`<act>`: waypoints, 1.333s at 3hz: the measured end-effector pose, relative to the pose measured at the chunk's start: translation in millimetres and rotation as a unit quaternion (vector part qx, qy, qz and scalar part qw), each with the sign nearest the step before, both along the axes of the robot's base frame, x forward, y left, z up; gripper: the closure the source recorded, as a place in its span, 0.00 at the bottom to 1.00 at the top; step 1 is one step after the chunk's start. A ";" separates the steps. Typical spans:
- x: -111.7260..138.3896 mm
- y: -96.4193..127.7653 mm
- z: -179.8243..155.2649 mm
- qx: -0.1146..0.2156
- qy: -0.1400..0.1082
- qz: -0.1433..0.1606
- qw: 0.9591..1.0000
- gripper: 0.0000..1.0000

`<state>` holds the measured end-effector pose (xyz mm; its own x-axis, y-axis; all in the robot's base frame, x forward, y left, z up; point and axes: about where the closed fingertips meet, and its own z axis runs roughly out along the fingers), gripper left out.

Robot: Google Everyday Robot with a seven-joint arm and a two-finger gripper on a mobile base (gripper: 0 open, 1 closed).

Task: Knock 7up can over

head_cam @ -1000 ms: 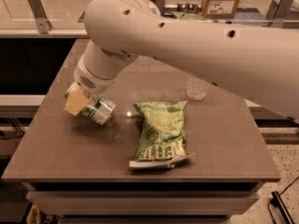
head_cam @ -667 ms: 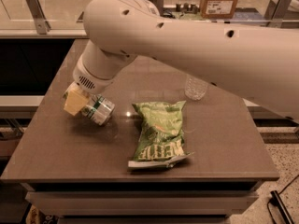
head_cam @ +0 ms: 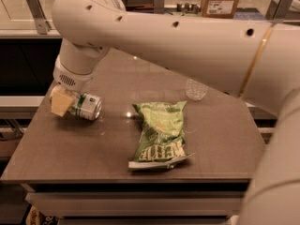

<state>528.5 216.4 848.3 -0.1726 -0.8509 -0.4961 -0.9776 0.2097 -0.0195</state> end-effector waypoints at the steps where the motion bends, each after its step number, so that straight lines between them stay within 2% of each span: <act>1: 6.5 16.5 -9.8 -0.029 0.005 0.023 0.999 1.00; 2: 8.6 22.3 -18.7 -0.043 0.009 0.029 0.999 1.00; 3: 8.2 22.6 -18.4 -0.044 0.009 0.030 0.999 0.86; 4: 7.5 23.0 -18.5 -0.044 0.009 0.030 0.999 0.67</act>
Offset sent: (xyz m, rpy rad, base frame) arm 0.0131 0.0276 -0.0296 -0.1194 0.0280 0.0678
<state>536.0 239.4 829.8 -0.1282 -0.9002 -0.4161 -0.9888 0.1485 -0.0166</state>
